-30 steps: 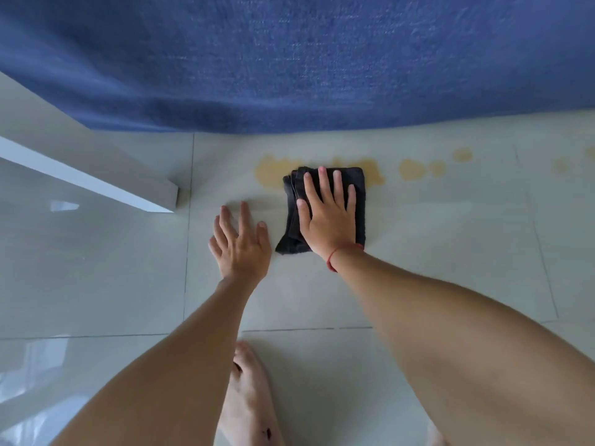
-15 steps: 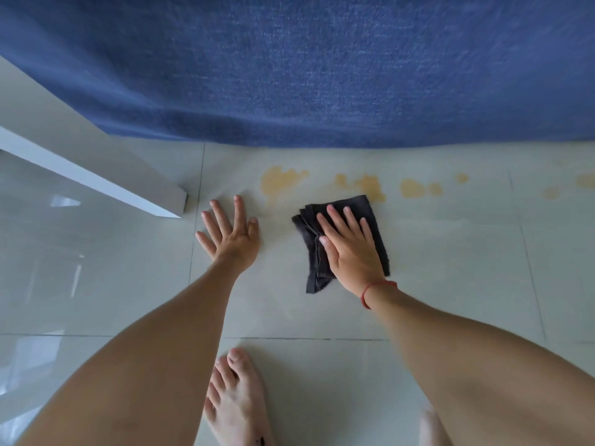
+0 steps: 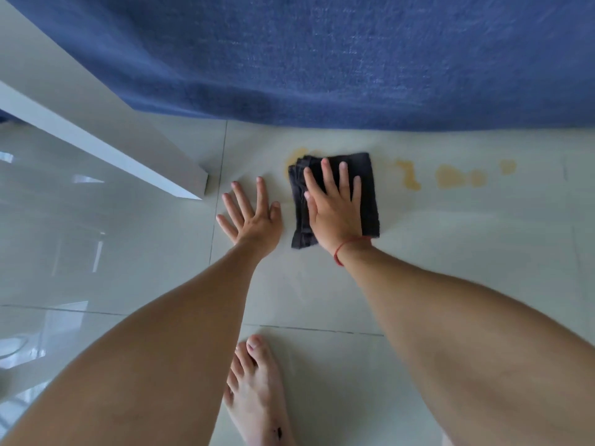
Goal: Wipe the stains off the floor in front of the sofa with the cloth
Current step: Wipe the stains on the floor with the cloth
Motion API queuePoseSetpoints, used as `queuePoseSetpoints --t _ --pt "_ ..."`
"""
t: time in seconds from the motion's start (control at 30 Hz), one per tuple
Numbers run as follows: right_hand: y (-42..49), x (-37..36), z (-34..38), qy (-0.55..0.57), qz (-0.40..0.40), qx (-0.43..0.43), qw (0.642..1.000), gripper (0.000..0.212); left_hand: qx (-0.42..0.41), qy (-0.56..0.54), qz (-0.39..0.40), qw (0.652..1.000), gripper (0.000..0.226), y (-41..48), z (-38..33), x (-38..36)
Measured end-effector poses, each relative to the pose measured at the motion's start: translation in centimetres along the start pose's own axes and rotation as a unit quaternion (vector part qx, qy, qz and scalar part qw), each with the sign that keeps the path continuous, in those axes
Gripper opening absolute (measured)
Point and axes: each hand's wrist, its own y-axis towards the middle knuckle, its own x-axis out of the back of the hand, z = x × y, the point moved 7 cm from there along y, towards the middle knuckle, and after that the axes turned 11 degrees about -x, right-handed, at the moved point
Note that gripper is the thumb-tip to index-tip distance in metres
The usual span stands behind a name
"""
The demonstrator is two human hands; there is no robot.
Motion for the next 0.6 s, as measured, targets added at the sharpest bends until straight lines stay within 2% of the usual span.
queuePoseSetpoints --t 0.1,0.2,0.27,0.4,0.5,0.6 --pt "-2.6 -0.3 0.5 0.003 0.030 0.032 0.999 0.059 -0.007 -0.029 -0.003 1.000 0.057 -0.3 -0.1 0.4" --pt "-4.8 -0.4 -1.8 -0.023 0.043 0.061 0.997 0.069 -0.018 0.029 -0.041 0.999 0.056 -1.5 1.0 1.2" --pt "-5.6 0.2 -4.1 -0.030 0.028 0.065 0.997 0.067 0.004 0.057 -0.048 0.997 0.057 -2.4 2.6 1.4" --pt "-3.5 1.5 -7.1 -0.034 0.015 0.007 0.999 0.061 0.007 0.028 -0.018 0.999 0.058 -1.9 3.5 1.2" --pt "-1.0 1.9 -6.3 -0.010 -0.017 -0.065 0.998 0.056 0.007 0.013 -0.001 1.000 0.057 -1.9 3.5 1.1" --pt "1.8 1.5 -3.8 0.008 -0.006 -0.098 0.995 0.054 0.004 0.007 0.001 1.000 0.057 -1.8 3.5 1.2"
